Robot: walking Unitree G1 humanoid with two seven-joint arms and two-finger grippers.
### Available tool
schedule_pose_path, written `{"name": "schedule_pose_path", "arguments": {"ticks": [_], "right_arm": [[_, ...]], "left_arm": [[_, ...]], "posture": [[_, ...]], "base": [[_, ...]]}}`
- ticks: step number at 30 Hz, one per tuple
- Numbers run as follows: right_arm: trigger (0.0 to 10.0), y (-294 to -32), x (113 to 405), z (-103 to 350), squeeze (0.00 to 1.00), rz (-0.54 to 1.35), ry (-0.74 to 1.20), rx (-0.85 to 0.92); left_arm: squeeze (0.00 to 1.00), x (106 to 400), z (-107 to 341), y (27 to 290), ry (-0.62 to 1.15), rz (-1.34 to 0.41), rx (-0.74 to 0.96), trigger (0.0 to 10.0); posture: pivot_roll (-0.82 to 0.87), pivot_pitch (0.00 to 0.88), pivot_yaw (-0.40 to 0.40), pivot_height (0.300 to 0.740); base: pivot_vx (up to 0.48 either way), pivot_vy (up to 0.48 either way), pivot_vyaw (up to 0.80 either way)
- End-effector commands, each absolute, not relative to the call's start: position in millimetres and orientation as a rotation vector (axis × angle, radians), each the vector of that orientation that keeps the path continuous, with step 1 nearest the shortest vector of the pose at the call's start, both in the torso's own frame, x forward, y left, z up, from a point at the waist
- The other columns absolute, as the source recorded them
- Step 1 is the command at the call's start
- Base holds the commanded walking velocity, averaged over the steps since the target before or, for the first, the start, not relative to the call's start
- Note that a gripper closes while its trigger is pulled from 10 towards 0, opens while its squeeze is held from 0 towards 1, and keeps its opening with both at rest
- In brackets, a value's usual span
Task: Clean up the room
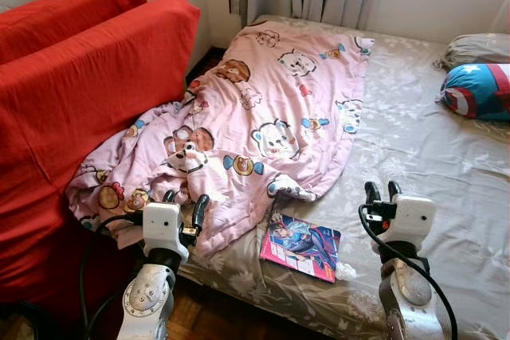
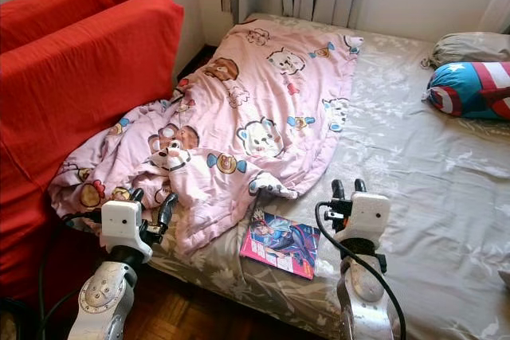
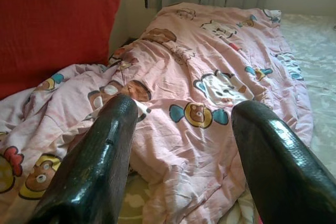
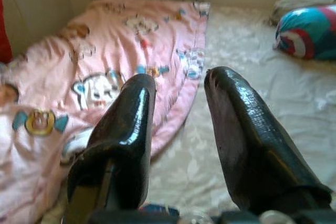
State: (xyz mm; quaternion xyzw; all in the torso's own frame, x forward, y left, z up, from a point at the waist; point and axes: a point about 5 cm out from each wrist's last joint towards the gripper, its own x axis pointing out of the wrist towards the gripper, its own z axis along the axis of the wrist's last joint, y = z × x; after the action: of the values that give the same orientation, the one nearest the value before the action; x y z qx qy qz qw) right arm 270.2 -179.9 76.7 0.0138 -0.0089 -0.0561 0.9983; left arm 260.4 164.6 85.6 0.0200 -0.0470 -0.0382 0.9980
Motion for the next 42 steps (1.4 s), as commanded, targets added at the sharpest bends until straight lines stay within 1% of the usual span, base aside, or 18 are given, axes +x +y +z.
{"name": "schedule_pose_path", "arguments": {"ticks": [1, 4, 9, 15, 17, 20, 30, 33, 35, 38, 42], "right_arm": [[10.0, -180, 269, 82, 0.0, -0.11, -0.031, 0.018], [10.0, -179, 269, 82, 0.0, -0.106, -0.036, 0.016], [10.0, -177, 273, 71, 0.0, -0.121, 0.036, 0.023], [10.0, -175, 272, 70, 0.0, -0.117, 0.044, 0.028], [10.0, -174, 272, 72, 0.0, -0.114, 0.034, 0.035], [10.0, -174, 274, 64, 0.0, -0.126, 0.089, 0.035], [10.0, -171, 277, 63, 0.0, -0.117, 0.097, 0.046], [10.0, -172, 278, 59, 0.0, -0.148, 0.14, 0.12], [10.0, -171, 280, 59, 0.0, -0.15, 0.159, 0.138], [10.0, -168, 282, 61, 0.0, -0.119, 0.133, 0.113], [10.0, -167, 283, 62, 0.0, -0.131, 0.125, 0.144]], "left_arm": [[0.0, 259, 85, 162, -0.084, -0.089, 0.032, 10.0], [0.0, 259, 85, 162, -0.083, -0.089, 0.031, 10.0], [0.0, 258, 84, 162, -0.082, -0.084, 0.031, 10.0], [0.0, 258, 84, 163, -0.077, -0.084, 0.034, 10.0], [0.0, 258, 84, 163, -0.078, -0.087, 0.034, 10.0], [0.0, 260, 85, 162, -0.08, -0.091, 0.032, 10.0], [0.0, 260, 84, 161, -0.074, -0.096, 0.031, 10.0], [0.0, 259, 84, 160, -0.07, -0.103, 0.025, 10.0], [0.0, 259, 83, 158, -0.063, -0.111, 0.019, 10.0], [0.0, 259, 83, 157, -0.065, -0.12, 0.011, 10.0], [0.0, 259, 83, 157, -0.064, -0.115, 0.007, 10.0]], "posture": [[-0.03, 0.138, -0.029, 0.705], [-0.03, 0.139, -0.03, 0.705], [-0.02, 0.136, -0.034, 0.705], [-0.02, 0.138, -0.028, 0.666], [-0.02, 0.14, -0.026, 0.666], [-0.01, 0.142, -0.023, 0.666], [-0.02, 0.145, -0.02, 0.666], [-0.01, 0.147, -0.019, 0.666], [-0.01, 0.146, -0.019, 0.662], [-0.01, 0.149, -0.018, 0.642], [-0.01, 0.153, -0.015, 0.642]], "base": [[0.0, 0.0, 0.0], [0.0, 0.0, 0.0], [0.0, 0.0, 0.0], [0.0, 0.0, 0.0], [0.0, 0.0, 0.0], [0.0, 0.0, 0.0], [0.0, 0.0, 0.0], [0.0, 0.0, 0.0], [0.0, 0.0, 0.0], [0.0, 0.0, 0.0], [0.0, 0.0, 0.0]]}}
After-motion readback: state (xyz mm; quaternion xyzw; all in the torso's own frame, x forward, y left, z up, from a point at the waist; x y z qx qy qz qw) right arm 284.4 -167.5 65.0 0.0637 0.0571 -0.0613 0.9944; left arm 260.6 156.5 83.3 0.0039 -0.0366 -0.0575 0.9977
